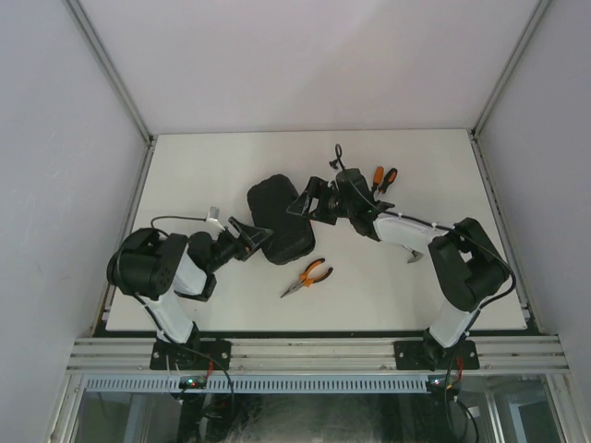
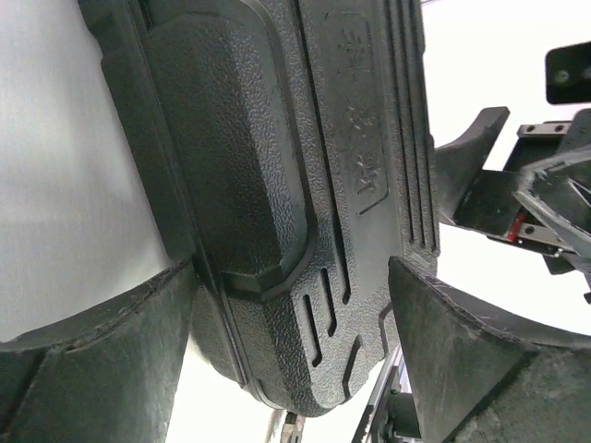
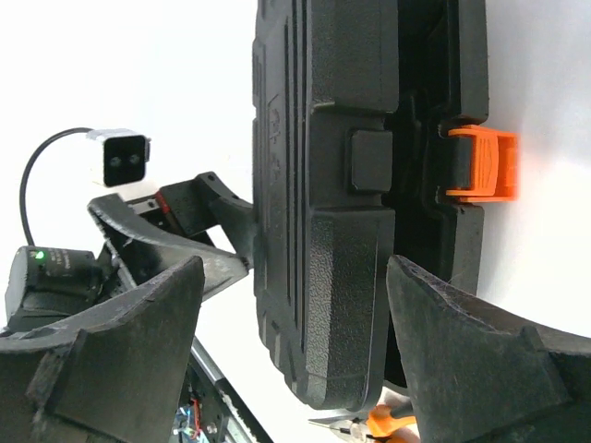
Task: Sort the tools into containers
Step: Open the storage box at the center of the board.
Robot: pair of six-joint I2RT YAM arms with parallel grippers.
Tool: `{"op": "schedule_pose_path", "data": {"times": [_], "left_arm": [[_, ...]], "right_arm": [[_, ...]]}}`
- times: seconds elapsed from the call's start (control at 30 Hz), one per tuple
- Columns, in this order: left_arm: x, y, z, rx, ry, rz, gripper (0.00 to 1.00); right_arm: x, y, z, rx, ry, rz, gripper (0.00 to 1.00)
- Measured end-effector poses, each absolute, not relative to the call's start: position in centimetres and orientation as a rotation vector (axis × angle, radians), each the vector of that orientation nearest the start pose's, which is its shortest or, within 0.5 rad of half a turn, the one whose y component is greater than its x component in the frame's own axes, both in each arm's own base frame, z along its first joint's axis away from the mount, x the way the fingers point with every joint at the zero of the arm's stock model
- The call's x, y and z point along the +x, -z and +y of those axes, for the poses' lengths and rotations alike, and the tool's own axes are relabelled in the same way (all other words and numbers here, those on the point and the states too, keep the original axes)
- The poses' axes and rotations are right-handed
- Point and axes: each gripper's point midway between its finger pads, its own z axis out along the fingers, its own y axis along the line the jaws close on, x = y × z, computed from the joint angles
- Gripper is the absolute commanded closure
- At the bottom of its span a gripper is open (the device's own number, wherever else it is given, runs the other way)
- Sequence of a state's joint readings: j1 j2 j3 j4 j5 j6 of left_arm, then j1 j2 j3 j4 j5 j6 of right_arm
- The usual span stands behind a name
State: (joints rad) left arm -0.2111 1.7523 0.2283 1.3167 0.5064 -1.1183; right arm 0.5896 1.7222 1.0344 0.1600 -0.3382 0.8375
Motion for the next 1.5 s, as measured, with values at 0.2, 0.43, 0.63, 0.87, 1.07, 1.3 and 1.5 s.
{"op": "schedule_pose_path", "data": {"times": [0.2,0.43,0.63,0.87,1.07,1.3,1.5], "left_arm": [[30.9,-6.6,-18.3,-0.541,1.359,1.935,0.19],[31.1,-6.5,-17.7,-0.588,1.353,1.935,0.18],[31.2,-6.8,-17.5,-0.593,1.352,1.926,0.18],[31.2,-7.7,-17.3,-0.592,1.355,1.912,0.16],[31.2,-8.4,-17.3,-0.591,1.356,1.903,0.17],[31.3,-9.0,-17.2,-0.611,1.368,1.891,0.24],[31.2,-9.6,-17.2,-0.613,1.379,1.875,0.31]], "right_arm": [[33.7,-13.9,34.6,0.032,-1.196,2.271,0.23],[32.9,-14.7,35.5,0.004,-1.228,2.254,0.23],[32.6,-15.1,35.8,0.004,-1.24,2.249,0.23],[32.5,-16.3,35.9,0.012,-1.269,2.222,0.23],[32.7,-16.8,36.0,0.015,-1.282,2.204,0.24],[33.0,-17.6,36.2,0.018,-1.283,2.19,0.24],[33.2,-18.3,36.2,0.02,-1.28,2.174,0.24]]}}
